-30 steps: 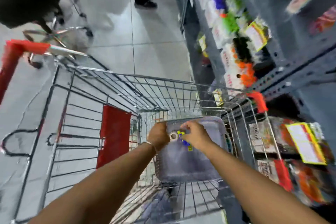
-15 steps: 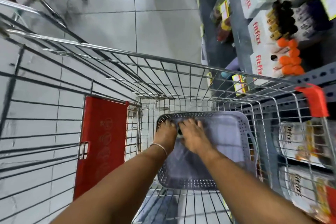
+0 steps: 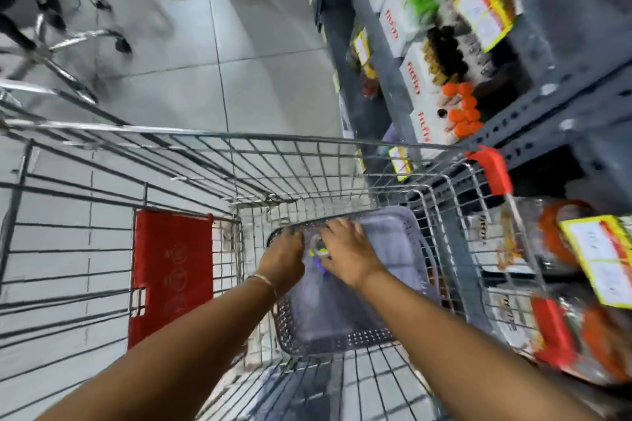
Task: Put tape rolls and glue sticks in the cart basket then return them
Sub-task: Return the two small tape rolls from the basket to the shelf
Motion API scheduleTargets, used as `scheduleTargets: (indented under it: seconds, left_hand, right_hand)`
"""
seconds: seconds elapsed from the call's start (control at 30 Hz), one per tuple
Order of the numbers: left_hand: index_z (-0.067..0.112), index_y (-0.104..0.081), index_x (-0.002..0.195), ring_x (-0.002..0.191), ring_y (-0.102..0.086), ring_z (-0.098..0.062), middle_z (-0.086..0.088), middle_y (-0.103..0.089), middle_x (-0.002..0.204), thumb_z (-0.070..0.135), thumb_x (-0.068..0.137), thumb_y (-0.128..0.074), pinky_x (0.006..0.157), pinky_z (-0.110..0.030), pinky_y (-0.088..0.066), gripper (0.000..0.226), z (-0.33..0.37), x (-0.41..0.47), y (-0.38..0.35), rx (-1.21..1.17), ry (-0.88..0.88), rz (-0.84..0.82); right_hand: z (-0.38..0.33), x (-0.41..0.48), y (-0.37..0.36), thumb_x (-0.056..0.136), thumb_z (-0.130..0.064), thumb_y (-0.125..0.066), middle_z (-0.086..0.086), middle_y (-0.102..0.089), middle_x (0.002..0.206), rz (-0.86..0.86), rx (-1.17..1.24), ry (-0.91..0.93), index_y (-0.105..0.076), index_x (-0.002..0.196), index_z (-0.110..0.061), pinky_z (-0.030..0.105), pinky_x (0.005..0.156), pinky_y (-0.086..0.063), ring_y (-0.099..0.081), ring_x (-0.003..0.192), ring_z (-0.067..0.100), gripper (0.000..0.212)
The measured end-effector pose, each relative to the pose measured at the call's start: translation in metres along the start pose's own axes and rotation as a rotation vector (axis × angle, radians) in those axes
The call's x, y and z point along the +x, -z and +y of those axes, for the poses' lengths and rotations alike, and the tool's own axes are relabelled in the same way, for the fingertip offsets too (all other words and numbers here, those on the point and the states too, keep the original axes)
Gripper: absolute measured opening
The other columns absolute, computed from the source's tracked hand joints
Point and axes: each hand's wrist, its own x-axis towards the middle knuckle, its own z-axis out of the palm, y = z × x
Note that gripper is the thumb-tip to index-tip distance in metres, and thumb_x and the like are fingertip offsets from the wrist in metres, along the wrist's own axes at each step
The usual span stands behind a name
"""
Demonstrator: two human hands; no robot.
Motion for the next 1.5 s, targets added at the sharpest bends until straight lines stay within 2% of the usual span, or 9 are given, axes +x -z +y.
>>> scheduleTargets:
  seconds: [0.27,0.5,0.63,0.77,0.83,1.0,1.17,1.33,1.5]
  left_hand:
    - [0.004,-0.061,0.104,0.099,-0.058,-0.038,-0.016,-0.057,0.108,0.008,0.063,-0.065,0.083,-0.037,-0.046,0.041,0.091,-0.043,0.085,-0.030,-0.281,0.175]
    - [0.019,-0.066,0.107,0.099,-0.059,-0.027,-0.006,-0.063,0.101,0.019,0.066,-0.076,0.085,-0.029,-0.045,0.042,0.241,-0.104,0.118,-0.084,-0.655,0.260]
    - [0.006,-0.069,0.099,0.098,-0.062,-0.033,-0.017,-0.069,0.101,0.032,0.067,-0.060,0.087,-0.042,-0.053,0.043,0.351,-0.147,0.118,-0.165,-0.825,0.236]
    - [0.007,-0.071,0.083,0.084,-0.050,-0.017,-0.014,-0.072,0.080,0.036,0.058,-0.052,0.075,-0.024,-0.040,0.043,0.454,-0.198,0.093,-0.210,-1.132,0.258]
    - [0.012,-0.073,0.085,0.086,-0.055,-0.015,-0.008,-0.074,0.085,0.038,0.058,-0.057,0.077,-0.021,-0.040,0.042,0.491,-0.215,0.077,-0.256,-1.128,0.148]
    - [0.013,-0.071,0.084,0.078,-0.067,-0.016,-0.005,-0.074,0.084,0.028,0.060,-0.078,0.066,-0.012,-0.041,0.029,0.567,-0.257,0.040,-0.305,-1.093,-0.112]
    - [0.015,-0.064,0.102,0.084,-0.064,-0.018,-0.004,-0.072,0.093,0.021,0.074,-0.076,0.068,-0.013,-0.035,0.031,0.608,-0.262,0.015,-0.305,-1.012,-0.120]
    - [0.012,-0.063,0.095,0.061,-0.053,-0.011,0.002,-0.062,0.077,0.017,0.076,-0.071,0.051,-0.002,-0.037,0.021,0.615,-0.252,0.008,-0.245,-0.957,-0.141]
    - [0.015,-0.063,0.099,0.089,-0.068,-0.024,-0.005,-0.074,0.094,0.025,0.070,-0.073,0.079,-0.030,-0.054,0.033,0.618,-0.243,0.002,-0.180,-0.952,-0.161]
  right_hand:
    - [0.009,-0.114,0.114,0.069,-0.034,-0.061,0.002,-0.060,0.104,0.459,0.078,-0.044,-0.059,0.108,-0.020,0.040,0.083,-0.044,-0.056,0.102,0.027,0.041]
    - [0.041,-0.267,0.189,0.071,-0.032,-0.066,0.003,-0.058,0.119,0.783,0.206,-0.211,-0.056,0.122,-0.022,0.035,0.096,-0.045,-0.054,0.109,0.025,0.052]
    - [0.063,-0.361,0.204,0.070,-0.020,-0.069,0.005,-0.056,0.122,0.919,0.432,-0.392,-0.054,0.122,-0.025,0.025,0.101,-0.042,-0.054,0.113,0.022,0.054]
    - [0.092,-0.469,0.204,0.067,-0.012,-0.075,0.008,-0.061,0.115,1.070,0.440,-0.612,-0.063,0.117,-0.012,0.011,0.100,-0.035,-0.054,0.110,0.016,0.052]
    - [0.107,-0.511,0.198,0.069,-0.018,-0.077,0.003,-0.064,0.115,1.084,0.441,-0.733,-0.063,0.118,-0.016,0.024,0.101,-0.044,-0.059,0.108,0.013,0.050]
    - [0.144,-0.597,0.186,0.072,-0.024,-0.079,-0.004,-0.071,0.107,1.136,0.496,-1.167,-0.065,0.110,-0.024,0.015,0.079,-0.043,-0.065,0.099,0.013,0.040]
    - [0.159,-0.633,0.181,0.074,-0.006,-0.079,-0.009,-0.064,0.088,1.264,0.678,-1.176,-0.060,0.081,-0.036,0.004,0.069,-0.040,-0.063,0.090,0.011,0.036]
    - [0.178,-0.628,0.175,0.076,-0.007,-0.077,-0.006,-0.064,0.089,1.226,0.717,-1.164,-0.064,0.083,-0.032,-0.002,0.061,-0.038,-0.059,0.085,0.008,0.030]
    - [0.192,-0.623,0.169,0.077,-0.005,-0.076,-0.002,-0.065,0.096,1.160,0.729,-1.196,-0.066,0.110,-0.009,0.000,0.061,-0.037,-0.057,0.088,0.009,0.035]
